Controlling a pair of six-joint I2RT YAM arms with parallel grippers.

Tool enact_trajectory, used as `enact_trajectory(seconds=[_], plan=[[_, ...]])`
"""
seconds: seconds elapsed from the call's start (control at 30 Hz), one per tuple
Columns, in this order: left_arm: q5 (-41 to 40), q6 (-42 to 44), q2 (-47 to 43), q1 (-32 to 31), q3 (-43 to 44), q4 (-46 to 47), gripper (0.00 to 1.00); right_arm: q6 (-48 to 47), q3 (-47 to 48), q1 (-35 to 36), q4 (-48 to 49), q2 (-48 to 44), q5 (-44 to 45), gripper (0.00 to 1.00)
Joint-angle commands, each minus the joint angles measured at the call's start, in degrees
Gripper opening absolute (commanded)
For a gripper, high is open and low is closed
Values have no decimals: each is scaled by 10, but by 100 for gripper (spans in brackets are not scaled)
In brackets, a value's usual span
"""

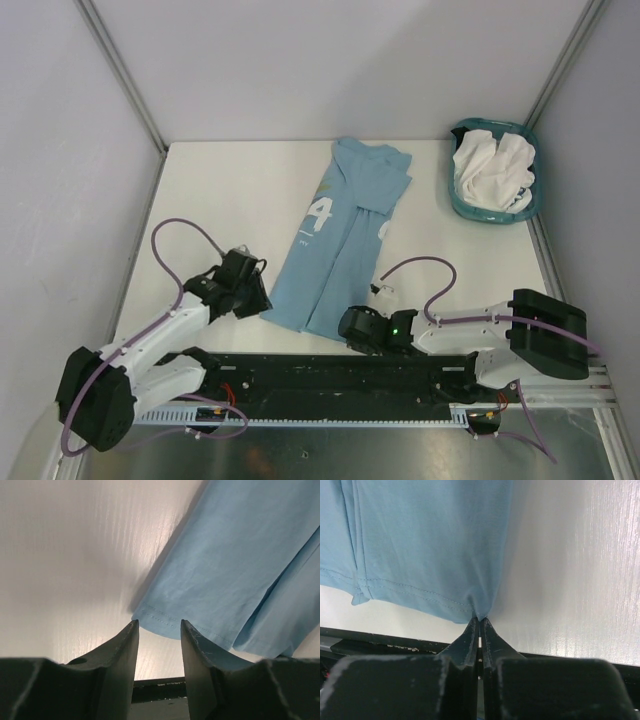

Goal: Fold and stack the t-shirts
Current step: Grab the bottom of the folded rectangular tshirt with both arms

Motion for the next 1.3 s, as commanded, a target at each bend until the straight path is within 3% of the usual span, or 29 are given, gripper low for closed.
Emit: enact_trajectory(seconds=[0.0, 0.23, 0.6, 1.27], plan=[[-4, 10, 12, 9, -6, 23, 43, 4, 1, 2, -50, 3, 16, 1], [46, 26, 41, 8, -17, 48, 39, 6, -1, 8, -128, -34, 25, 0], [100, 28, 41, -23, -33, 62, 38, 13, -8, 17, -138, -43, 19, 0], [69, 4, 57, -69, -50, 62, 30, 21, -38, 17, -137, -81, 10, 0]])
